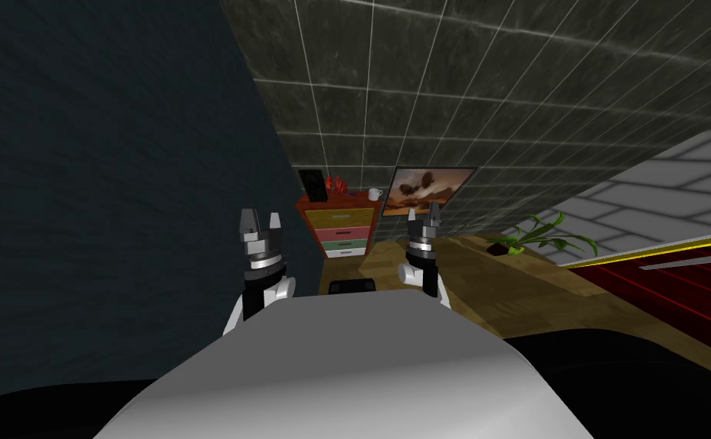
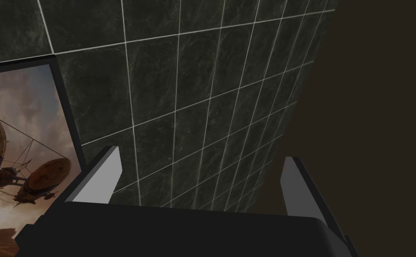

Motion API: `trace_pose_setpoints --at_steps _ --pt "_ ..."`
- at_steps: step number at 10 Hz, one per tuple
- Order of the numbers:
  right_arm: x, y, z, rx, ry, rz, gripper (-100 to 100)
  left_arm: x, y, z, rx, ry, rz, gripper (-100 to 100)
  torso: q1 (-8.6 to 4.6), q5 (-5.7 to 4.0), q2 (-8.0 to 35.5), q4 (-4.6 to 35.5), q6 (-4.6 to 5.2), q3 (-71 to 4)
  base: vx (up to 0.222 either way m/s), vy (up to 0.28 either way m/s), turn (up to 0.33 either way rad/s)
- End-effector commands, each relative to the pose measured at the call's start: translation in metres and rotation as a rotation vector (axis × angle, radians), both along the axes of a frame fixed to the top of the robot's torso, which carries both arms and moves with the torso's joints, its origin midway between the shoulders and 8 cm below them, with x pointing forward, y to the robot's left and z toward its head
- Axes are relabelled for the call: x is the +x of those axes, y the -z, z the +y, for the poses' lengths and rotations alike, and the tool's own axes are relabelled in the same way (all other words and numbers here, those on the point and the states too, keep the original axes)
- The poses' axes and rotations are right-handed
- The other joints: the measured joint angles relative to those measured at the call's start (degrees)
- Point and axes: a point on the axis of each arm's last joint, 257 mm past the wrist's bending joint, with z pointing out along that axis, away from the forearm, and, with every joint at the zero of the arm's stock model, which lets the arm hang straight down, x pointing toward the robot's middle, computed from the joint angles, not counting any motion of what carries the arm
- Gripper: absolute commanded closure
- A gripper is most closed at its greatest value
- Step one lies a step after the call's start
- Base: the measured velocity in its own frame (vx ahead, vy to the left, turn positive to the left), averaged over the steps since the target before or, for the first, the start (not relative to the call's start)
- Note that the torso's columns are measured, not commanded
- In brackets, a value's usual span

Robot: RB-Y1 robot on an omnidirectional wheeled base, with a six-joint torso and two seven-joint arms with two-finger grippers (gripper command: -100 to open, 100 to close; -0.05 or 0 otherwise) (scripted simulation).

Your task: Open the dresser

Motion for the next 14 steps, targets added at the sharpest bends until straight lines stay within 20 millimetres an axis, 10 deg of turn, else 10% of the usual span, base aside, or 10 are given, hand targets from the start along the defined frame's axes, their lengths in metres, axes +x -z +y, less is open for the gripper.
trace_pose_setpoints --at_steps 1,9,10,14 --pt "0.000 0.000 0.000 0.000 0.000 0.000 0 0.000 0.000 0.000 0.000 0.000 0.000 0 0.00 0.00 2.3 2.3 0.00 -4.7 0.000 0.000 0.000" --pt "0.000 0.000 0.000 0.000 0.000 0.000 0 0.000 0.000 0.000 0.000 0.000 0.000 0 0.00 0.00 35.4 35.4 0.00 -70.7 0.000 0.000 0.000" --pt "0.000 0.000 0.000 0.000 0.000 0.000 0 0.004 0.008 -0.003 0.029 0.013 0.019 -100 0.00 0.00 39.6 39.6 0.00 -79.2 0.027 -0.005 -0.005" --pt "0.000 0.000 0.000 0.000 0.000 0.000 0 0.016 0.034 -0.004 0.076 0.023 0.071 -100 -0.02 0.00 42.2 42.2 0.00 -84.6 0.048 -0.011 -0.006"
